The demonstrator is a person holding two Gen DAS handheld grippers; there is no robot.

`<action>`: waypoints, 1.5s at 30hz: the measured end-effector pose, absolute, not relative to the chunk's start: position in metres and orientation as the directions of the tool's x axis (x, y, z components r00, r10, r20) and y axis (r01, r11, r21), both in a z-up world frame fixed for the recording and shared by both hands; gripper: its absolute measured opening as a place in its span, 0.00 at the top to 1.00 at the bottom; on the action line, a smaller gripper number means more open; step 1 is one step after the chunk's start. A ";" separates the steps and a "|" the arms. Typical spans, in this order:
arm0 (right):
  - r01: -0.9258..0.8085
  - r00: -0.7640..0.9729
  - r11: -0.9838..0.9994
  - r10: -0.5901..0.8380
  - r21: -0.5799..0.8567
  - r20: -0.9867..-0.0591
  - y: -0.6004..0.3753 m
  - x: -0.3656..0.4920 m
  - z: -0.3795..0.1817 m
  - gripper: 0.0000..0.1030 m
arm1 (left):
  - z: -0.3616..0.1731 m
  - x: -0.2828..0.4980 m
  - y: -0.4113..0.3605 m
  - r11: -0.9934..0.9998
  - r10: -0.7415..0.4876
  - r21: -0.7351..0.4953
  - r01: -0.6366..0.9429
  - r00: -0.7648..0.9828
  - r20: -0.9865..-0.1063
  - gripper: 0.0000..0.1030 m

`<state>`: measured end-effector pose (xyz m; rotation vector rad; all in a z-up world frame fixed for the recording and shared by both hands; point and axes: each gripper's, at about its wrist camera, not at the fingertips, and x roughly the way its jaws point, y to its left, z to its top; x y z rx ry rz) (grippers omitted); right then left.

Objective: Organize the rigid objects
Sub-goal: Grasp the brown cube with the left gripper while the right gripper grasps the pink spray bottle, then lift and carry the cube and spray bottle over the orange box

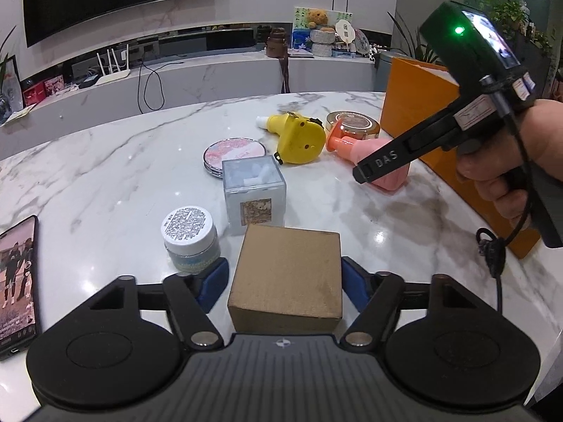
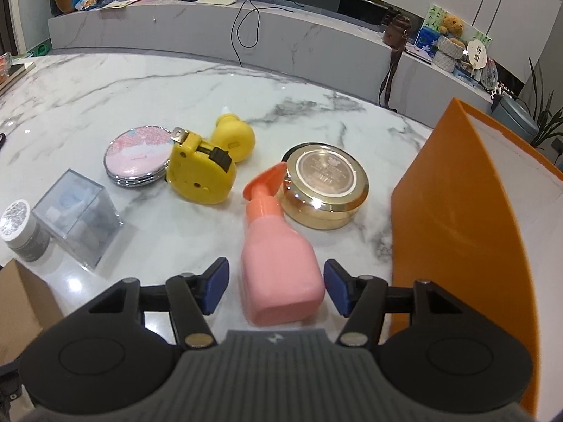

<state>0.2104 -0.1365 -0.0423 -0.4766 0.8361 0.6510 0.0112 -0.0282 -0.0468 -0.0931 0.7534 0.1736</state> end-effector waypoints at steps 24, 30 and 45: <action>-0.705 0.444 0.705 0.353 -0.078 -0.823 -0.137 0.211 -0.042 0.59 | -0.042 0.015 -0.035 0.990 0.111 0.017 -0.141 0.696 -0.710 0.35; -0.710 0.435 0.703 0.387 -0.044 -0.813 -0.147 0.206 -0.029 0.59 | -0.034 0.013 -0.035 0.988 0.124 0.022 -0.154 0.697 -0.706 0.35; -0.708 0.473 0.706 0.480 0.006 -0.739 -0.177 0.192 0.015 0.59 | 0.012 0.021 -0.047 0.985 0.162 0.067 -0.158 0.732 -0.662 0.35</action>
